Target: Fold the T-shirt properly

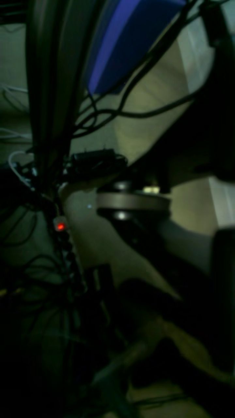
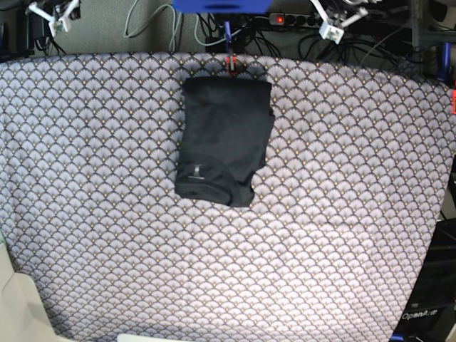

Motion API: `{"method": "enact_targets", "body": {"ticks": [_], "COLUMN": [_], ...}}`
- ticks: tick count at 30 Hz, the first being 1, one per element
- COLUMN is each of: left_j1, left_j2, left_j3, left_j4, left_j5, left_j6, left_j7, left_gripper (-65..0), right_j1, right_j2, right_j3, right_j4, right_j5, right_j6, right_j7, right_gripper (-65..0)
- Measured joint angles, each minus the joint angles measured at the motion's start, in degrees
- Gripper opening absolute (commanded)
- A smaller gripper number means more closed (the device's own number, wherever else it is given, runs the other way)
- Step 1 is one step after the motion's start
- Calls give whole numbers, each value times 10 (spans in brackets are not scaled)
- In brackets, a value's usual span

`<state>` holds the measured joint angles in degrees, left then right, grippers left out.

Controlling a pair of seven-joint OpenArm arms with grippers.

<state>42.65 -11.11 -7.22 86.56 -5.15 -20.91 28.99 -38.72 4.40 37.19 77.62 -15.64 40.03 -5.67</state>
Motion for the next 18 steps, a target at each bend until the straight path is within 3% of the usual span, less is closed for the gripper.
{"method": "enact_targets", "body": {"ticks": [8, 11, 18], "left_j1": [-52, -79, -177], "left_j2": [49, 60, 59], "left_j3": [9, 9, 6], "left_j4": [-196, -282, -515], "left_j5": [62, 61, 56], "left_j6": [2, 1, 5], "left_j7": [-115, -141, -249], "left_gripper": [-650, -650, -650], "right_j1": [97, 138, 203], "right_j2": [-14, -14, 16], "right_j3": [108, 150, 212], "right_j4": [-178, -253, -435], "right_j5": [-113, -167, -266], "right_j6": [-3, -2, -5], "right_j7": [108, 116, 188], "right_gripper": [-650, -650, -650]}}
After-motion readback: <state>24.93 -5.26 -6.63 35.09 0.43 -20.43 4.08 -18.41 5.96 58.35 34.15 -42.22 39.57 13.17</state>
